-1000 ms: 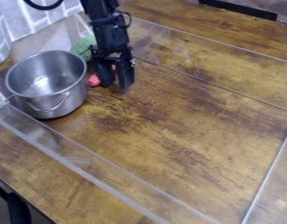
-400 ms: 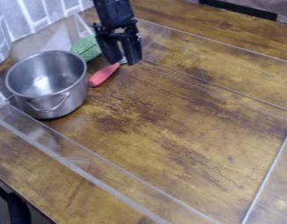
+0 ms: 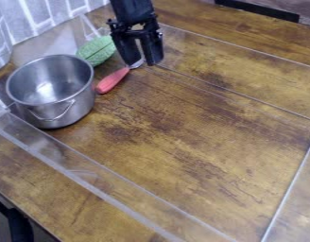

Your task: Move the pink spoon to the left side of the table

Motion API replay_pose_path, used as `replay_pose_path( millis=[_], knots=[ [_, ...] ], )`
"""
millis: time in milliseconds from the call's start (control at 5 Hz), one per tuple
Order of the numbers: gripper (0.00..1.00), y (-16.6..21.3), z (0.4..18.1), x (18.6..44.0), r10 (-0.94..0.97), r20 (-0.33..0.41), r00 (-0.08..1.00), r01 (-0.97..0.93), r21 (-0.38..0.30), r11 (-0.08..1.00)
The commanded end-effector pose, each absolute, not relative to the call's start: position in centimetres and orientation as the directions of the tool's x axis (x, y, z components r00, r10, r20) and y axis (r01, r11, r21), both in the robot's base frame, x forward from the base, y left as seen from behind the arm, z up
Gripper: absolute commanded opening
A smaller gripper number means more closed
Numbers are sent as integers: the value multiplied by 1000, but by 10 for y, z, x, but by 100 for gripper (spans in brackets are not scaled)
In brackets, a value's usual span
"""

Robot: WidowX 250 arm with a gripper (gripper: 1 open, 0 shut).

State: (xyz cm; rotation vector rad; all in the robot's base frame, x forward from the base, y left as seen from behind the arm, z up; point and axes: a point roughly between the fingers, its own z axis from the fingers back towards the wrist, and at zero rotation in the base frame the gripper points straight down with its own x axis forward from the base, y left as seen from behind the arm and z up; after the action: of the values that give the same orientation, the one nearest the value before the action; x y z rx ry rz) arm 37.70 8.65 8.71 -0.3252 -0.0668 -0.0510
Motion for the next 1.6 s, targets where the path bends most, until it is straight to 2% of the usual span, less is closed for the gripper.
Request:
replay_pose_path(
  millis=[0, 200, 400, 600, 1200, 1400],
  knots=[
    [100, 68, 121, 384, -105, 144, 984, 139, -255, 957],
    [100, 58, 122, 391, -115, 137, 984, 144, -225, 964],
    [100, 50, 123, 401, -109, 121, 987, 128, -167, 978],
    [100, 42, 119, 411, -127, 109, 986, 141, -128, 982],
    [100, 23, 96, 418, -192, 30, 981, 193, -76, 978],
    [100, 17, 96, 416, -180, 19, 983, 181, -69, 981]
  ],
)
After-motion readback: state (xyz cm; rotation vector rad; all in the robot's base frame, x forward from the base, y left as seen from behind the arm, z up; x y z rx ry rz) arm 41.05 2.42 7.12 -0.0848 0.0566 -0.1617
